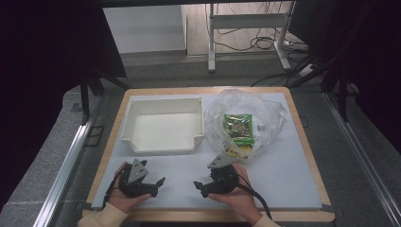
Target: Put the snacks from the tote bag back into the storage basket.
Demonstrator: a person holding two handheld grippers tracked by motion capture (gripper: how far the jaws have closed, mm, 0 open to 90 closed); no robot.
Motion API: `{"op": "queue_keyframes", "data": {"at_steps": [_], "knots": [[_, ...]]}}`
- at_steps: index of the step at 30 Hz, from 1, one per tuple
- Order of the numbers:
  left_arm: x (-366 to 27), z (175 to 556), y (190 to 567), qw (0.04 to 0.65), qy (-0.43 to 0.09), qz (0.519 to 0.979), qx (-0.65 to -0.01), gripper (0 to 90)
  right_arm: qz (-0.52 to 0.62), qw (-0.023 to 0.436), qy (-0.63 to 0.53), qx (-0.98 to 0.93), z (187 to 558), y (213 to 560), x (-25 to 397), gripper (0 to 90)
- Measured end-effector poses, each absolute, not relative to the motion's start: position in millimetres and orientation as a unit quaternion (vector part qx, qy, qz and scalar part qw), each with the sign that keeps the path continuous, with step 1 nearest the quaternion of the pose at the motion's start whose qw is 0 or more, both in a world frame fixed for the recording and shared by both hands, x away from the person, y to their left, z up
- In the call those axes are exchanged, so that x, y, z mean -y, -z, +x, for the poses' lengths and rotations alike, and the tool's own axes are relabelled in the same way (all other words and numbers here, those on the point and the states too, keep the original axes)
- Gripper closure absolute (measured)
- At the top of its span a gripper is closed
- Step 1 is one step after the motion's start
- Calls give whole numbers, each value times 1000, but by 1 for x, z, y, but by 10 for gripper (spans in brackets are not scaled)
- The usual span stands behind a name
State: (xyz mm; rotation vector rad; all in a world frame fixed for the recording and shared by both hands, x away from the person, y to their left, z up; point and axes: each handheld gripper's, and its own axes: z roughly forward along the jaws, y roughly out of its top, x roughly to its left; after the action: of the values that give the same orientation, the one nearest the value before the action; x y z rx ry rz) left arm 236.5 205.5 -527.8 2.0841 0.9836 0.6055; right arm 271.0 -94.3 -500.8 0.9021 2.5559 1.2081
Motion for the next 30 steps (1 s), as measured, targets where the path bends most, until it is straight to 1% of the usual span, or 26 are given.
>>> {"op": "queue_keyframes", "data": {"at_steps": [8, 15, 21, 30], "knots": [[-204, 234, 529, 374, -227, 819, -370, 92, 303, 81, -400, -861, 274, 502, 93, 126], [-204, 232, 528, 377, -225, 822, -364, 91, 295, 97, -394, -865, 273, 501, 90, 129], [-204, 231, 528, 376, -226, 824, -360, 91, 293, 101, -397, -864, 271, 498, 91, 136], [-204, 230, 529, 375, -226, 825, -356, 91, 295, 106, -406, -858, 271, 484, 95, 165]]}}
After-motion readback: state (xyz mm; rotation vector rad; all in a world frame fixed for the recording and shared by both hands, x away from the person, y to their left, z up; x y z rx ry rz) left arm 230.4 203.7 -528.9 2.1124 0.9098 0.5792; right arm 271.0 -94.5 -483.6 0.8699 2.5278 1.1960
